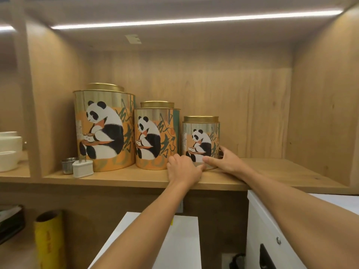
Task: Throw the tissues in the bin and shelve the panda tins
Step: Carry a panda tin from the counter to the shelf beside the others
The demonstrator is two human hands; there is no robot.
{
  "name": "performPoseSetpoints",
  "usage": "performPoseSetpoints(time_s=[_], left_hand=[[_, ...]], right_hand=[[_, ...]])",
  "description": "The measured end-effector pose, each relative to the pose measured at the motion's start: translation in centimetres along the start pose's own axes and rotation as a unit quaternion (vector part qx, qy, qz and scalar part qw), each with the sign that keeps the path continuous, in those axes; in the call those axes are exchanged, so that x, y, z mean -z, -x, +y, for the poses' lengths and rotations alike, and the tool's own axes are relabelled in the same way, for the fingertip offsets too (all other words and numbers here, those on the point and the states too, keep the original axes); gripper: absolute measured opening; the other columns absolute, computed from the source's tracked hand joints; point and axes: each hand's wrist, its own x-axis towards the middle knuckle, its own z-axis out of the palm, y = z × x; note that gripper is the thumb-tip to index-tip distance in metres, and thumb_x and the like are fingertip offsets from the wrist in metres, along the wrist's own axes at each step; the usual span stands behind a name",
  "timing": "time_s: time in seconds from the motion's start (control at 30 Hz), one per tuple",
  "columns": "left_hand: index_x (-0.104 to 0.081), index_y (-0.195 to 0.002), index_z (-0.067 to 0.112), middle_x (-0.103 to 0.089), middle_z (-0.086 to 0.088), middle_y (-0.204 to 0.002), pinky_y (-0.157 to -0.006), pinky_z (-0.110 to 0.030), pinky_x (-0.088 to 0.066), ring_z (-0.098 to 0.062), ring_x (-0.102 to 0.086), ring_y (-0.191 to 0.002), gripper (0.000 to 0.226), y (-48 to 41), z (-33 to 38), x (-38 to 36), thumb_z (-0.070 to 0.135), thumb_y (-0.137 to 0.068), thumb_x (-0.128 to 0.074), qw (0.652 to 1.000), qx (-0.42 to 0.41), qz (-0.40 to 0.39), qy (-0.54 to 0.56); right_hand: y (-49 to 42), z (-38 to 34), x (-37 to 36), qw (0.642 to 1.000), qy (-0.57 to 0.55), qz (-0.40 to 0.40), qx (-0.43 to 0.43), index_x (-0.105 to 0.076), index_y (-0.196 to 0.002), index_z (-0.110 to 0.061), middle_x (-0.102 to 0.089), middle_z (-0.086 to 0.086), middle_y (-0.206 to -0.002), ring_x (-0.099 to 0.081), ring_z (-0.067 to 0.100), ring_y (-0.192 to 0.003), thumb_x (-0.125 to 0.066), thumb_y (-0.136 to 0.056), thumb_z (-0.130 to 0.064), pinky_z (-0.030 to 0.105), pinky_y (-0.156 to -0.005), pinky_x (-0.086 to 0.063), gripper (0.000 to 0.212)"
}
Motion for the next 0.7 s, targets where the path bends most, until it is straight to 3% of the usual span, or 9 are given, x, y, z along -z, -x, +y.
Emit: performPoseSetpoints(time_s=[0.27,0.57,0.7], left_hand=[[-0.061,-0.112,0.009,-0.057,-0.011,-0.123,-0.100,-0.040,-0.042,-0.028,-0.047,-0.115,0.063,0.1,0.0,0.2,0.067,-0.086,-0.055,1.000,-0.004,-0.004,-0.004],[-0.059,-0.118,0.013,-0.058,-0.008,-0.123,-0.100,-0.038,-0.043,-0.025,-0.049,-0.117,0.059,0.6,0.1,0.5,0.064,-0.087,-0.056,1.000,0.001,-0.007,-0.016],[-0.055,-0.128,0.009,-0.057,-0.014,-0.128,-0.101,-0.043,-0.041,-0.031,-0.047,-0.122,0.051,2.5,0.0,3.1,0.050,-0.101,-0.040,0.993,-0.044,-0.093,-0.063]], right_hand=[[-0.2,0.2,-0.2,1.000,-0.003,-0.012,0.003,-0.035,-0.149,-0.022,-0.052,0.003,-0.145,-0.050,0.022,-0.129,-0.073,-0.076,-0.060,0.037,-0.104,-0.040,0.090],[0.3,-0.4,-0.1,0.999,-0.026,-0.018,-0.008,-0.037,-0.144,-0.026,-0.056,-0.001,-0.140,-0.053,0.011,-0.109,-0.077,-0.064,-0.068,0.027,-0.090,-0.041,0.099],[2.8,-1.1,0.3,0.998,0.026,0.044,-0.045,-0.031,-0.151,-0.011,-0.044,0.011,-0.153,-0.047,0.027,-0.133,-0.072,-0.075,-0.062,0.031,-0.098,-0.038,0.100]])
